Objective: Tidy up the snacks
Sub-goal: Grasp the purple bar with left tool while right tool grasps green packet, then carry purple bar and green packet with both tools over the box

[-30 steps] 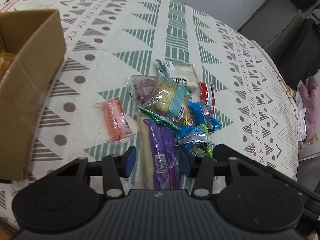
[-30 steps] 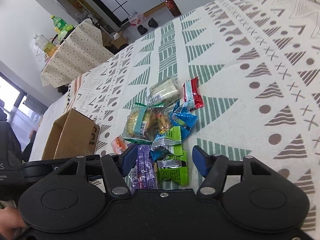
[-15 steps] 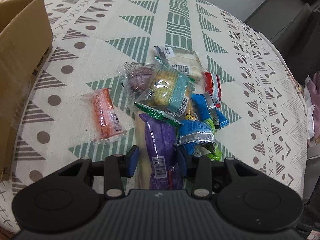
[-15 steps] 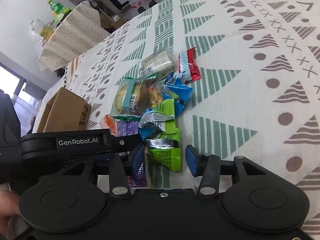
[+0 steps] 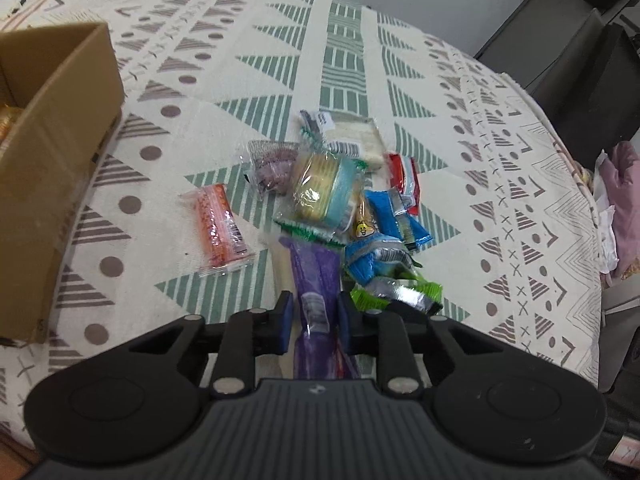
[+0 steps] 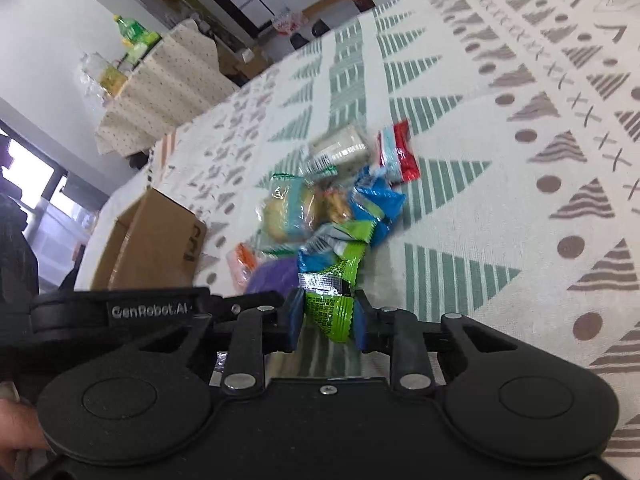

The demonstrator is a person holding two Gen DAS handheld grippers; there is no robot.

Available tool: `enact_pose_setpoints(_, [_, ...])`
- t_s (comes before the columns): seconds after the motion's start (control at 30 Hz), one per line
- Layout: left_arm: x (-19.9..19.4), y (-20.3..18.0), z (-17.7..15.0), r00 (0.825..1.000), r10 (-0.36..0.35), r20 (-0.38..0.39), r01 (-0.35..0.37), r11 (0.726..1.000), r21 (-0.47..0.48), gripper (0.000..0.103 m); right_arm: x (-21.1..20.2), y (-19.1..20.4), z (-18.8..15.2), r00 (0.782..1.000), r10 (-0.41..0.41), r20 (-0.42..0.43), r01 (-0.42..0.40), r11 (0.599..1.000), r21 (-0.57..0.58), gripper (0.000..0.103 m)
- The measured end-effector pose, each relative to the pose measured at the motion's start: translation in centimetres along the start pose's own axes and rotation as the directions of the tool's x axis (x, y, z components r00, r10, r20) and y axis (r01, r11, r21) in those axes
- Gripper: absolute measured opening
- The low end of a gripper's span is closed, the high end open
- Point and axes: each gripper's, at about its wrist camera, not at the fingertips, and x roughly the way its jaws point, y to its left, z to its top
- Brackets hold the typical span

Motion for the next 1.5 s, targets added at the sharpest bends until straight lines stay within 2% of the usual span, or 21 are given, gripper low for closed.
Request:
enact_pose_setpoints(0.37, [-4.4, 0.1, -0.4, 0.998, -0.019, 0.061, 0.019, 1.000, -0.001, 0.018, -3.5, 1.0, -0.3, 0.994, 0.004, 0.105, -0.006, 1.000, 0.022, 0.025])
enact_pose_setpoints(0.57, [-7.1, 0.2, -0.2, 0.993, -0.051, 0.106, 0.051, 0.999, -0.002, 0.018, -4.9, 2.8, -0.3, 0.989, 0.011, 0.150, -0.012, 1.000, 0.004, 0.025])
enact_pose_setpoints(0.67, [-8.2, 0.4, -0.1, 0.991, -0.059, 0.121, 0.059, 0.998, -0.001, 0.018, -5.6, 3.8, -0.5, 0.985, -0.008, 0.172, 0.011, 1.000, -0.015, 0.025])
enact_pose_setpoints(0.97, [-11.1, 1.7, -0.1, 0.983, -0.066, 0.173, 0.065, 0.998, 0.008, 0.018, -7.0, 7.1, -1.0, 0.976, 0.002, 0.217, 0.008, 0.999, -0.046, 0.025])
enact_pose_setpoints(1.2, [-12.8, 3.4, 0.0, 0.977, -0.070, 0.201, 0.076, 0.997, -0.022, 0.018, -7.8, 9.6, -0.9, 0.971, 0.022, 0.238, -0.008, 0.998, -0.060, 0.025])
enact_pose_setpoints(1.5, [-15.8, 5.7, 0.5, 0.960, -0.091, 0.264, 0.103, 0.994, -0.033, 0.018, -8.2, 12.9, -0.9, 0.963, 0.020, 0.269, 0.002, 0.996, -0.084, 0.025])
